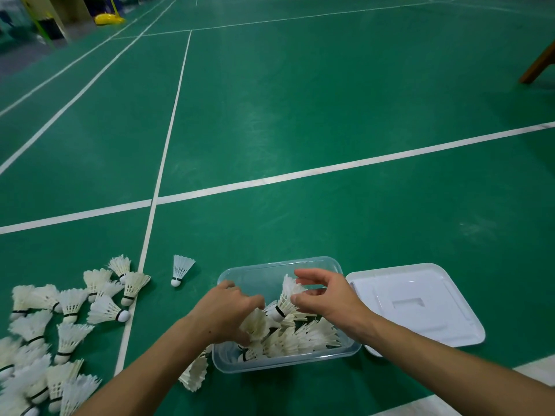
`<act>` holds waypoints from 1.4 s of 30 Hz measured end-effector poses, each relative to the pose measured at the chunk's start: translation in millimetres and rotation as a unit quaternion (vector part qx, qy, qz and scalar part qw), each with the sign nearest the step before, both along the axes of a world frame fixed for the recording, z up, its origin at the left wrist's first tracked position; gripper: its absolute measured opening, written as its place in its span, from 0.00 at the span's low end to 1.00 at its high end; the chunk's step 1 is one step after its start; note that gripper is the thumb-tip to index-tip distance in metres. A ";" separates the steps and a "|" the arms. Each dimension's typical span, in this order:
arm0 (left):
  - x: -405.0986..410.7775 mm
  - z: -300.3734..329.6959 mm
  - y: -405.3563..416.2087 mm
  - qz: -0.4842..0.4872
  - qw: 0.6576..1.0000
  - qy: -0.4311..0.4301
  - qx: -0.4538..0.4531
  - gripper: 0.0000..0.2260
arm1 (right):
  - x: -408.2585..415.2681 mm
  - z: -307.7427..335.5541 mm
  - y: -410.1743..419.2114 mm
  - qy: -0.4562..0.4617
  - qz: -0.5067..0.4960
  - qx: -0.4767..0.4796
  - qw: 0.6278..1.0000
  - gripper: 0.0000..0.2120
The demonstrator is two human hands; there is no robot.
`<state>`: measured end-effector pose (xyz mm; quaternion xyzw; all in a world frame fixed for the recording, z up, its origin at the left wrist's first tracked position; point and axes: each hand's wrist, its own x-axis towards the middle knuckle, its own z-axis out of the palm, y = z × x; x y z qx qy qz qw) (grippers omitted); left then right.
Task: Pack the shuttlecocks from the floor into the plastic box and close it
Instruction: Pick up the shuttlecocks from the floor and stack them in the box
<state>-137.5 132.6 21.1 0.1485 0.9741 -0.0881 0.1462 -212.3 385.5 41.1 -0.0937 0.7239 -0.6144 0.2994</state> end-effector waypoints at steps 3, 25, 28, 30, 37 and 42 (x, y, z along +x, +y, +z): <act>1.9 3.7 0.4 -0.004 1.000 -0.006 0.007 0.35 | 2.7 -8.7 -3.4 0.014 0.007 0.027 1.000 0.30; 9.4 -1.5 1.9 -0.032 0.997 0.071 -0.027 0.31 | 21.3 -22.2 -25.7 0.134 0.051 0.079 0.986 0.31; 8.6 -7.1 4.2 -0.002 0.996 0.084 -0.026 0.37 | 25.0 -28.3 -28.3 0.135 0.057 0.090 0.985 0.32; 8.6 -10.5 3.9 0.009 0.996 0.088 -0.019 0.38 | 26.8 -33.3 -30.6 0.137 0.065 0.104 0.983 0.33; 8.9 -10.5 4.9 0.020 0.997 0.079 0.016 0.35 | 15.8 -36.3 -34.2 0.176 0.135 0.189 0.957 0.38; 9.1 -17.1 3.8 0.030 0.995 0.088 0.030 0.38 | 10.2 -33.6 -37.4 0.268 0.190 0.246 0.912 0.40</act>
